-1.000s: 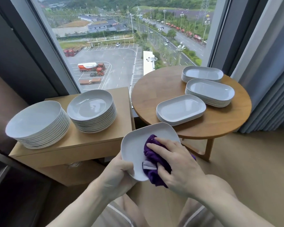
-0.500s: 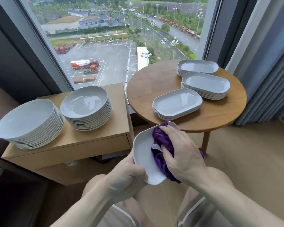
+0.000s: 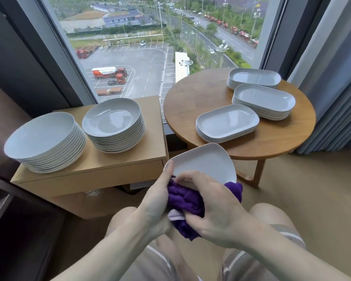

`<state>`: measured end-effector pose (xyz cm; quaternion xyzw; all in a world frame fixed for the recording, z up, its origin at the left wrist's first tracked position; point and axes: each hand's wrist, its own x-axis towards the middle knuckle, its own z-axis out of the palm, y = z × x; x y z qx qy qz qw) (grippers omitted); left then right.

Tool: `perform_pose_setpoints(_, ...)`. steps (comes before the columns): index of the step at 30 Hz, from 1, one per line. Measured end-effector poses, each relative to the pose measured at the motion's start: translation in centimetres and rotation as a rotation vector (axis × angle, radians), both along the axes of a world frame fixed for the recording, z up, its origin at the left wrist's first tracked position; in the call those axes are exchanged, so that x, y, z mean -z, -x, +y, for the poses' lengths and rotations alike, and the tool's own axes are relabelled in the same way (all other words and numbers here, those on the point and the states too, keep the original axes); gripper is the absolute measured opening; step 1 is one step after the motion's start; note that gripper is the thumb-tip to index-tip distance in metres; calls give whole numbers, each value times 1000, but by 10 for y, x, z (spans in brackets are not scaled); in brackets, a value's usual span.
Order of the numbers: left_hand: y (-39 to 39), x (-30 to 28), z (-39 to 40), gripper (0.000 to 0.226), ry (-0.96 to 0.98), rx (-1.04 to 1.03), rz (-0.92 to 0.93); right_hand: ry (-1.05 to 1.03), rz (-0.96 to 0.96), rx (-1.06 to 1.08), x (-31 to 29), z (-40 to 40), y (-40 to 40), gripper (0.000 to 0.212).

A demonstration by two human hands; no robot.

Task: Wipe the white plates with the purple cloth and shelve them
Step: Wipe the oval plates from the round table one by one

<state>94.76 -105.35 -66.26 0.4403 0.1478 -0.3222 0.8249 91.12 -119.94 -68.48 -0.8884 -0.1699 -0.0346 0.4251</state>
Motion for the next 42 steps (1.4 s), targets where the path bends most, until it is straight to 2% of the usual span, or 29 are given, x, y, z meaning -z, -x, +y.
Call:
perform_pose_setpoints(3,-11,-1,6,33,0,-149,-66,168,2,-51,2,0,1,55)
perform_pose_setpoints(8,-21,4,19,46,46,-216,-76,289,-19,15,3,-8,-5,47)
perform_pose_setpoints(11,-21,3,22,33,48,-205,-109,329,7,134,4,-23,-15,42)
perform_pose_setpoints(14,-18,0,21,28,42,-153,-138,368,80,245,4,-45,-28,36)
perform_pose_setpoints(21,-12,0,14,34,-17,-1,-179,250,128,372,1,-65,-35,37)
perform_pose_setpoints(26,-2,4,4,46,-74,104,-144,140,19,477,5,-54,-35,41)
perform_pose_setpoints(29,-2,8,1,60,-141,146,-143,117,-38,420,4,-41,-29,43)
perform_pose_setpoints(36,-2,28,1,81,-204,135,-101,157,-88,80,3,-3,-4,45)
perform_pose_setpoints(39,1,32,-4,80,-204,146,-115,185,-122,56,1,-7,-7,47)
perform_pose_setpoints(42,2,30,-10,72,-213,143,-140,139,-182,119,1,-12,-8,46)
